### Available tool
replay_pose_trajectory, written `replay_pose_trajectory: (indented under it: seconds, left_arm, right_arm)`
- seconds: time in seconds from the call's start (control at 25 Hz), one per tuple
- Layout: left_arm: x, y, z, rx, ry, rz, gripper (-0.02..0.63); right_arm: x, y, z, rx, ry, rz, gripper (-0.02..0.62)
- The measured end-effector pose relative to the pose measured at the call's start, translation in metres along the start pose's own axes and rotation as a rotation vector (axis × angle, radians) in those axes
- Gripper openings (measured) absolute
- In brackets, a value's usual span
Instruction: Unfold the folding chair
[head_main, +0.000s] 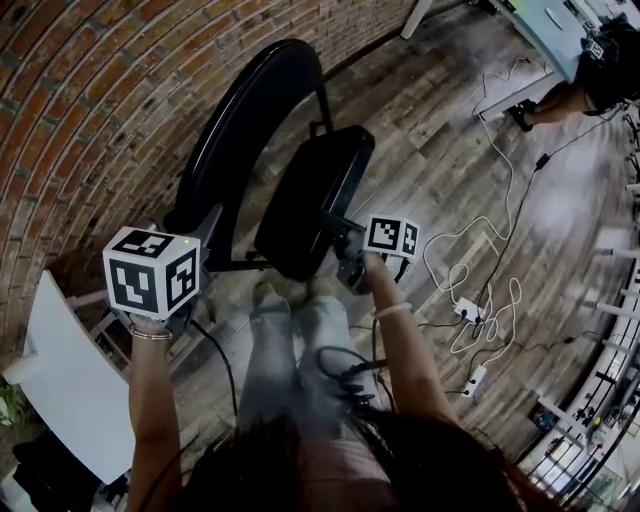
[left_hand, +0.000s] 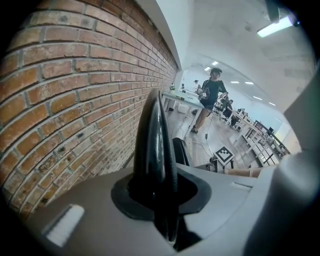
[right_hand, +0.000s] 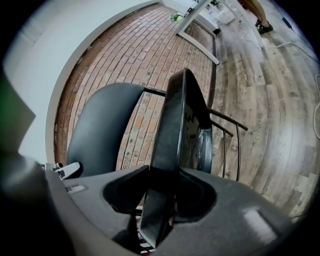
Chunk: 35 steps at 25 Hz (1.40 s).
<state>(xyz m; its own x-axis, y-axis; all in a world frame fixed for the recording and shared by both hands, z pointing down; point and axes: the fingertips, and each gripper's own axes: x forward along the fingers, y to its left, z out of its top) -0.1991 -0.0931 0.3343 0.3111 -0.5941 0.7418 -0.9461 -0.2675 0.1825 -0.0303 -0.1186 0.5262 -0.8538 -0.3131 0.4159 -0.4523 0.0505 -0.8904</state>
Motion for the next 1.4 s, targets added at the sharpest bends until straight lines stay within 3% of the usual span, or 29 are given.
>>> replay_pose_trajectory:
  seconds: [1.4]
  left_arm:
    - [0.025,0.000,-0.017,-0.083,-0.062,-0.043,0.055]
  right_arm:
    - [-0.066,-0.097,-0.010,0.060,-0.005,-0.006,0.176]
